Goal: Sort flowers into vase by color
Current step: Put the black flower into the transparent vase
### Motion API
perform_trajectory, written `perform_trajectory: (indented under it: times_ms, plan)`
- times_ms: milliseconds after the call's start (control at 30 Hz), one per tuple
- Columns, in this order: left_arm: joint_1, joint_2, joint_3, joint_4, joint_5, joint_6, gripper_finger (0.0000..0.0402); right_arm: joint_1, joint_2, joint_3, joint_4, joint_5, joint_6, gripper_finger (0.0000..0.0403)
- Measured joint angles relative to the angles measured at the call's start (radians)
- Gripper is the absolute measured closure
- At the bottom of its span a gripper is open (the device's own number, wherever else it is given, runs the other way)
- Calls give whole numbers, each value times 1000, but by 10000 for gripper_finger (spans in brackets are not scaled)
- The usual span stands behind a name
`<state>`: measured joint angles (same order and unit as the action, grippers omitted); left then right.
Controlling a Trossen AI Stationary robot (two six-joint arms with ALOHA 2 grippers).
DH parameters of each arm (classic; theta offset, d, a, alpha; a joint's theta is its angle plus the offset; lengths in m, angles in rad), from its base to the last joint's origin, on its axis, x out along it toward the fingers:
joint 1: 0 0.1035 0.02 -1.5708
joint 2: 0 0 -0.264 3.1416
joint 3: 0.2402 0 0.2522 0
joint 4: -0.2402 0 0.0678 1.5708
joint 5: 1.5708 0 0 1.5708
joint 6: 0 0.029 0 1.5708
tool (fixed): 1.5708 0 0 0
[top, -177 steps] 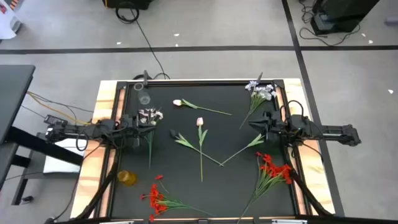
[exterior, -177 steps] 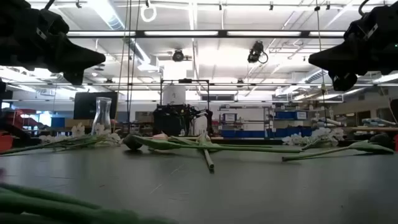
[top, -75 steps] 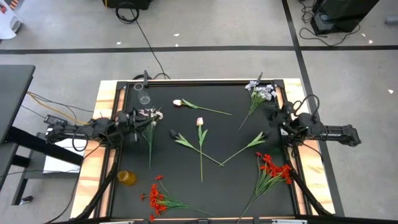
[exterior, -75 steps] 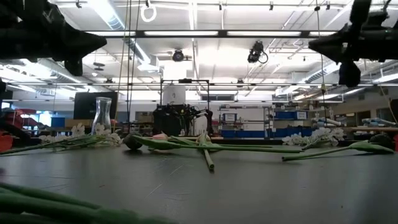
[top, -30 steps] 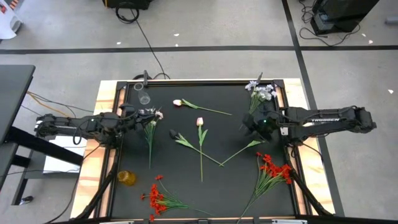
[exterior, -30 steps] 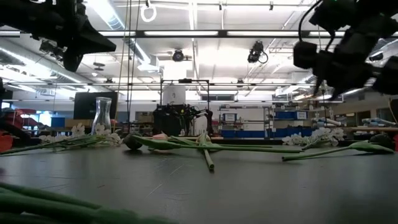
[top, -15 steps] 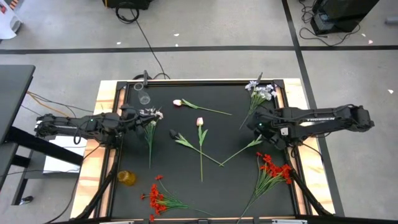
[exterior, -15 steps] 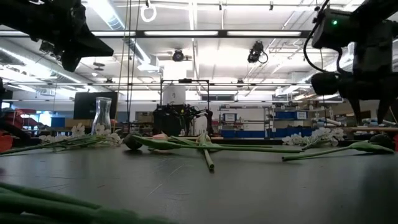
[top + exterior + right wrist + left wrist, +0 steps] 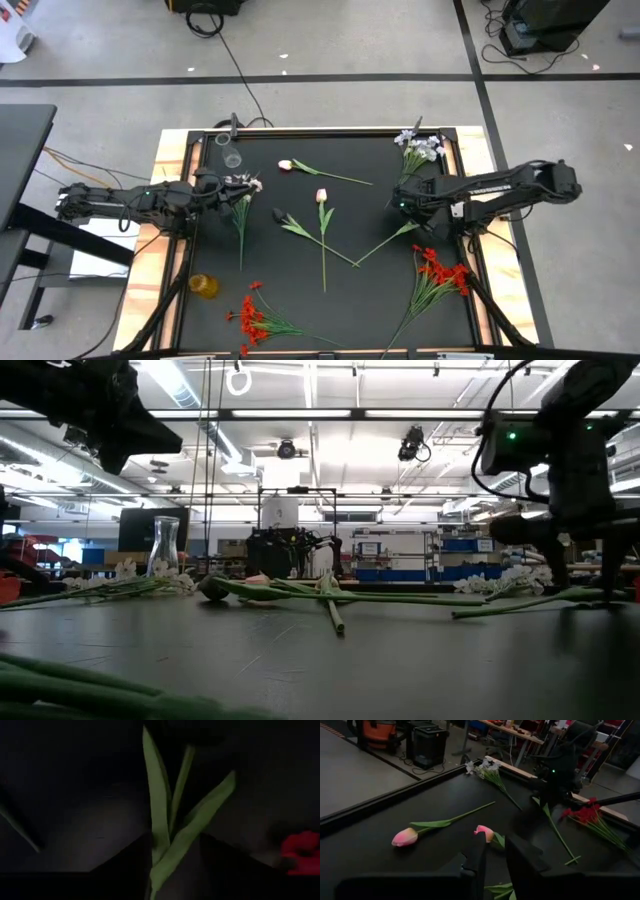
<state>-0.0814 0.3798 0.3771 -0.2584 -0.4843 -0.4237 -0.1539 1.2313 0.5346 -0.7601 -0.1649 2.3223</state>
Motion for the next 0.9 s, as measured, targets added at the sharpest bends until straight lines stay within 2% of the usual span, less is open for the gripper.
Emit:
perform_trajectory:
  times_ms: [167, 300, 400, 567, 600, 767, 900]
  plan:
    - [0, 0, 0, -10, 0, 0, 315, 0, 84, 4, 54, 3, 9, 221]
    - [0, 0, 0, -10, 0, 0, 315, 0, 113, 7, 70, 5, 8, 244]
    - [0, 0, 0, -10, 0, 0, 315, 3, 108, 8, 74, 29, -10, 285]
    - [0, 0, 0, -10, 0, 0, 315, 5, 73, 3, 80, 77, -48, 380]
    - [0, 0, 0, -9, 0, -3, 315, 7, 63, 3, 79, 89, -48, 387]
    - [0, 0, 0, 6, 0, -32, 315, 20, 30, 36, 95, 234, -59, 371]
    - [2, 0, 0, 32, -10, -57, 315, 21, 29, 91, 171, 344, -205, 383]
